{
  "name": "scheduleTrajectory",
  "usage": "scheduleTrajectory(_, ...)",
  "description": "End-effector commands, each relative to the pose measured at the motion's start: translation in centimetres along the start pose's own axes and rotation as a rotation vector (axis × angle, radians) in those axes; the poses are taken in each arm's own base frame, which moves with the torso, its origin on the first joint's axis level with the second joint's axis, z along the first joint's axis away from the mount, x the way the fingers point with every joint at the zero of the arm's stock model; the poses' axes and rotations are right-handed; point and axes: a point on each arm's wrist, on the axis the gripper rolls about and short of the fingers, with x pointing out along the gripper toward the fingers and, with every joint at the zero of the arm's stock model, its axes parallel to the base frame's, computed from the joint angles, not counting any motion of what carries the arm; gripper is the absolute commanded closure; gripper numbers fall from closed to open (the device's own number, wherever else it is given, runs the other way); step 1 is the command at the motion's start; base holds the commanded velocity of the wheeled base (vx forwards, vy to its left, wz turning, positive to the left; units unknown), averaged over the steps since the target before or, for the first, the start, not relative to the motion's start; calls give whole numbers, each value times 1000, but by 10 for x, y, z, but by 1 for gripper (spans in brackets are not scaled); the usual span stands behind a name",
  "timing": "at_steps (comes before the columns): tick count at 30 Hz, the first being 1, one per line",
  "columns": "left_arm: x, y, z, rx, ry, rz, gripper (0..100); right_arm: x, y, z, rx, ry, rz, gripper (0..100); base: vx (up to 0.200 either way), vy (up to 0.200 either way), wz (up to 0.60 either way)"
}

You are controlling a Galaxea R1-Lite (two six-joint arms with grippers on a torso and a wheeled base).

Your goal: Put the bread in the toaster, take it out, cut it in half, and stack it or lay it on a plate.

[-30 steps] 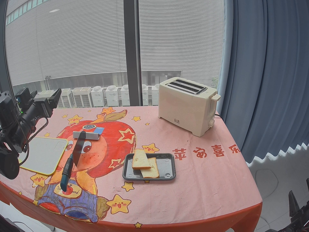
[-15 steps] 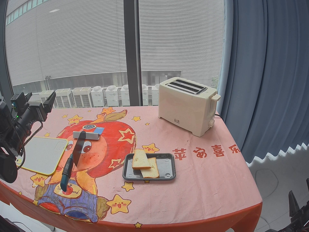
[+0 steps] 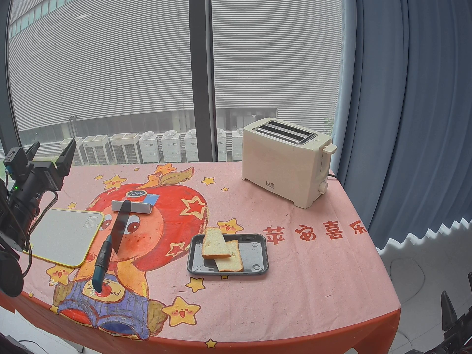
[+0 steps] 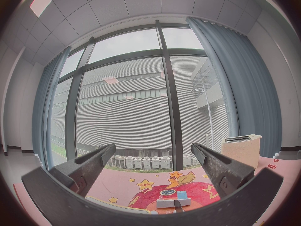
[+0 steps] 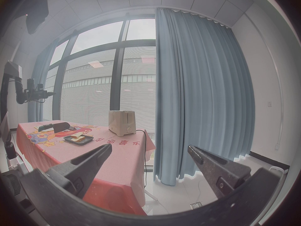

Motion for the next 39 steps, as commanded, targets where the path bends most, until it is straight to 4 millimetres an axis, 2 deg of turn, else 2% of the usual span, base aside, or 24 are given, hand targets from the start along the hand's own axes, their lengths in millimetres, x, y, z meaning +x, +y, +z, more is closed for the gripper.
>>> scheduleTrajectory(1, -20, 0, 7, -3, -21, 0, 0, 0, 0, -5, 0, 4, 1, 0, 0, 0, 0)
scheduleTrajectory(5, -35, 0, 6, -6, -10, -1, 0, 0, 0, -5, 0, 4, 1, 0, 0, 0, 0)
scheduleTrajectory(10, -44, 0, 9, -35, -21, 1, 0, 0, 0, -5, 0, 4, 1, 0, 0, 0, 0)
scheduleTrajectory(25, -54, 0, 19, -34, -62, 2, 0, 0, 0, -5, 0, 4, 1, 0, 0, 0, 0)
scheduleTrajectory(39, -67, 0, 13, -33, -39, 2, 0, 0, 0, -5, 0, 4, 1, 0, 0, 0, 0)
